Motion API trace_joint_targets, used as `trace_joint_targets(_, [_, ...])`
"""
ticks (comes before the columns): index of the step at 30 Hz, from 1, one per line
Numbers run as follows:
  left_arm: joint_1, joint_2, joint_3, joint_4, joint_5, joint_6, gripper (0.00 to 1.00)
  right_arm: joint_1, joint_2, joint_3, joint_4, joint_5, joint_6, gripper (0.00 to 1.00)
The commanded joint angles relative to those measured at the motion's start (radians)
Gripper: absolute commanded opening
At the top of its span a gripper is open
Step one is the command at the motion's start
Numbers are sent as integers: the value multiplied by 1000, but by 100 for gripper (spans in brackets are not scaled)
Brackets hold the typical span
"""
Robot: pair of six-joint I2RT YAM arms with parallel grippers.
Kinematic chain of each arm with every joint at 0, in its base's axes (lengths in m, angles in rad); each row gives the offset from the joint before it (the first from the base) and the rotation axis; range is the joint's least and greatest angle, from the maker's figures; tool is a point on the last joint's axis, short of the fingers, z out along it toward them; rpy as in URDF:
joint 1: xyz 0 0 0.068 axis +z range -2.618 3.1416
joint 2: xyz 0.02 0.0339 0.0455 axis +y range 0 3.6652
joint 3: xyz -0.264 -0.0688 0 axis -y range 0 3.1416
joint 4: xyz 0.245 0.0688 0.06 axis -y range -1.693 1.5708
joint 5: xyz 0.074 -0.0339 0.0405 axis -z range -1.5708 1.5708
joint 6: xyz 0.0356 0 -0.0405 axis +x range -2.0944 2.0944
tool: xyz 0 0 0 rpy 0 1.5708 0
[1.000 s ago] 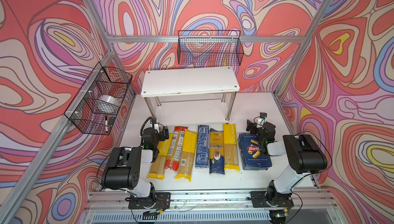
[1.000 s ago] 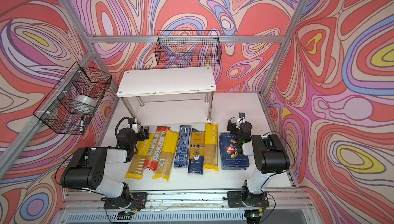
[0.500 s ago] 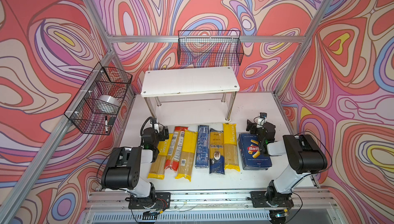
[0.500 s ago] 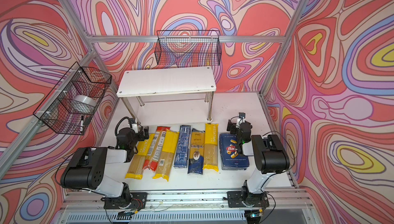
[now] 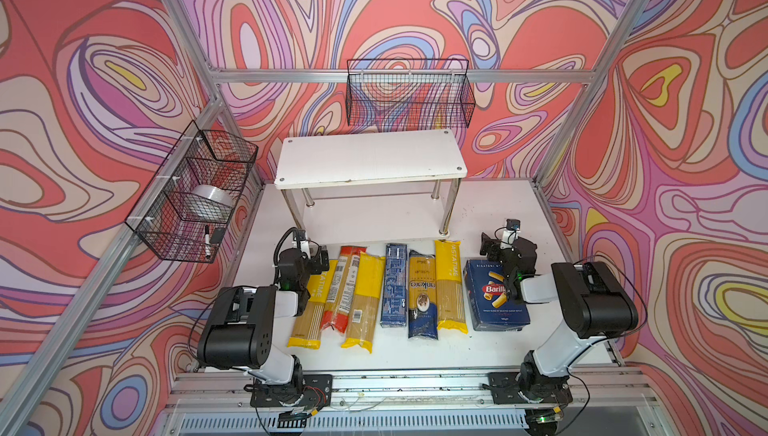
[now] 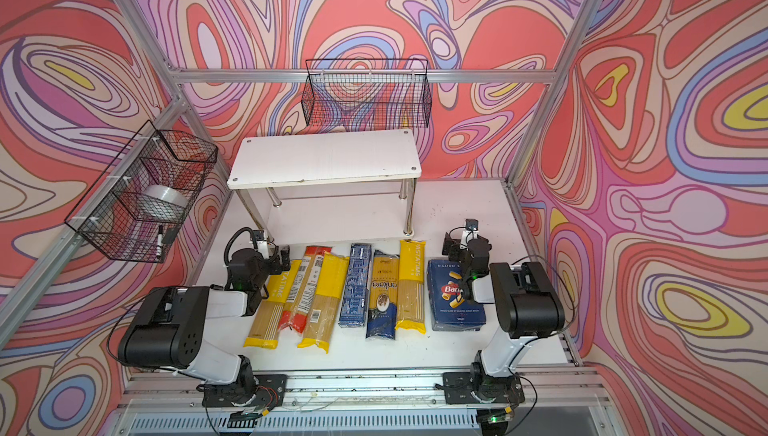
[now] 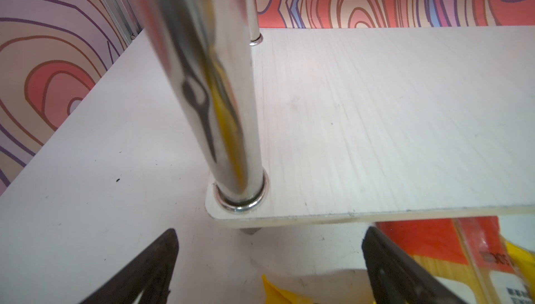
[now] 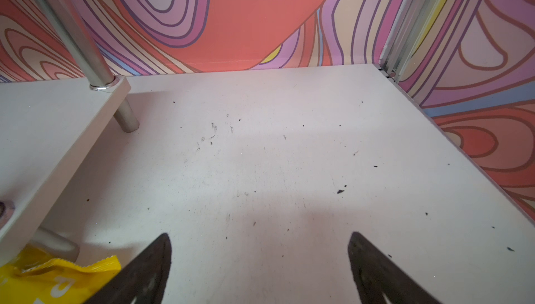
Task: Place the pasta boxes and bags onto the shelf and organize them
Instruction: 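Raise both arms from rest toward the row of pasta packages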
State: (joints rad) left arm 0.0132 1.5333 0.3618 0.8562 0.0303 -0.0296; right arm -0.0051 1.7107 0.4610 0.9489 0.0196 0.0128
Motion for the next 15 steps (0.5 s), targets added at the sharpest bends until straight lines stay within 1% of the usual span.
trace_joint_targets(1, [0, 5, 21, 12, 10, 12, 100, 4, -11, 13, -13, 37, 8, 98])
trace_joint_targets(4, [-1, 1, 18, 17, 11, 10, 100, 4, -59, 31, -88, 118, 44, 99])
trace_joint_targets(7, [-1, -20, 5, 17, 20, 14, 100, 4, -112, 36, -151, 121, 48, 99])
trace_joint_targets(9, [-1, -48, 1, 6, -17, -1, 100, 4, -150, 54, -230, 123, 62, 98])
trace_joint_targets(10, [0, -71, 4, -20, -31, -6, 100, 3, -186, 71, -299, 115, 65, 98])
trace_joint_targets(12, [0, -138, 37, -140, -43, -16, 100, 4, -252, 117, -457, 90, 79, 97])
trace_joint_targets(14, [-1, -215, 98, -361, -57, -68, 100, 4, -326, 168, -620, 58, 105, 96])
trace_joint_targets(15, [-1, -252, 131, -450, -32, -95, 100, 4, -367, 195, -711, 47, 126, 95])
